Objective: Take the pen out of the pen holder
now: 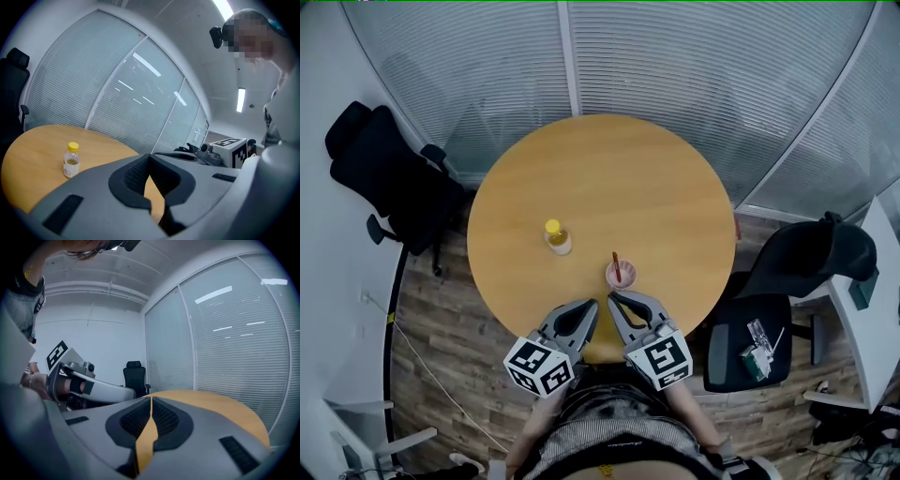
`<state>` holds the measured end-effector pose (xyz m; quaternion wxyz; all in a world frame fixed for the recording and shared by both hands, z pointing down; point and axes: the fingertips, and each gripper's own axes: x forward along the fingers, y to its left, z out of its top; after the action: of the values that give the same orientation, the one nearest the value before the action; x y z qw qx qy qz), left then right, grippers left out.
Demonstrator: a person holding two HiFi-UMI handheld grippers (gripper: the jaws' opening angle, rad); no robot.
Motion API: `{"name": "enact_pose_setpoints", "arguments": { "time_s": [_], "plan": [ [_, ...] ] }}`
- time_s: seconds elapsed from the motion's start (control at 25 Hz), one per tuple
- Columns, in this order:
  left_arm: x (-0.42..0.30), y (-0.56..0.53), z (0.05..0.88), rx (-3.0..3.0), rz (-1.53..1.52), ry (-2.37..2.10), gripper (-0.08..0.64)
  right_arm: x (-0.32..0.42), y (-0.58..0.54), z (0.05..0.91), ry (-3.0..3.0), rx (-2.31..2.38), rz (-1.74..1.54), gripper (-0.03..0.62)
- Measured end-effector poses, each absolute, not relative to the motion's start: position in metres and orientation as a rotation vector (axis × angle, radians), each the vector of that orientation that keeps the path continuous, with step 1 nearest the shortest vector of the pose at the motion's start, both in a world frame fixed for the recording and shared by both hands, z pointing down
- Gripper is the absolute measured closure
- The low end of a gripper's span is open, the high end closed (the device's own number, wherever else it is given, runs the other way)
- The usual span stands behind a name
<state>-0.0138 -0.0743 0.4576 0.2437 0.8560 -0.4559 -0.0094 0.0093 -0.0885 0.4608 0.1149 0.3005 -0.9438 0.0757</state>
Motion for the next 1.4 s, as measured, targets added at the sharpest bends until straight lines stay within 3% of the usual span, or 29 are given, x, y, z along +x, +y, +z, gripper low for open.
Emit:
{"name": "enact_pose_setpoints", "arguments": {
  "time_s": [1.4],
  "plan": [
    [-0.062,-0.126,0.465,2.41,0.063,-1.002,0.557,-0.025,-0.151,0.489,-2.577,1.151,0.275,0.566]
  ]
}}
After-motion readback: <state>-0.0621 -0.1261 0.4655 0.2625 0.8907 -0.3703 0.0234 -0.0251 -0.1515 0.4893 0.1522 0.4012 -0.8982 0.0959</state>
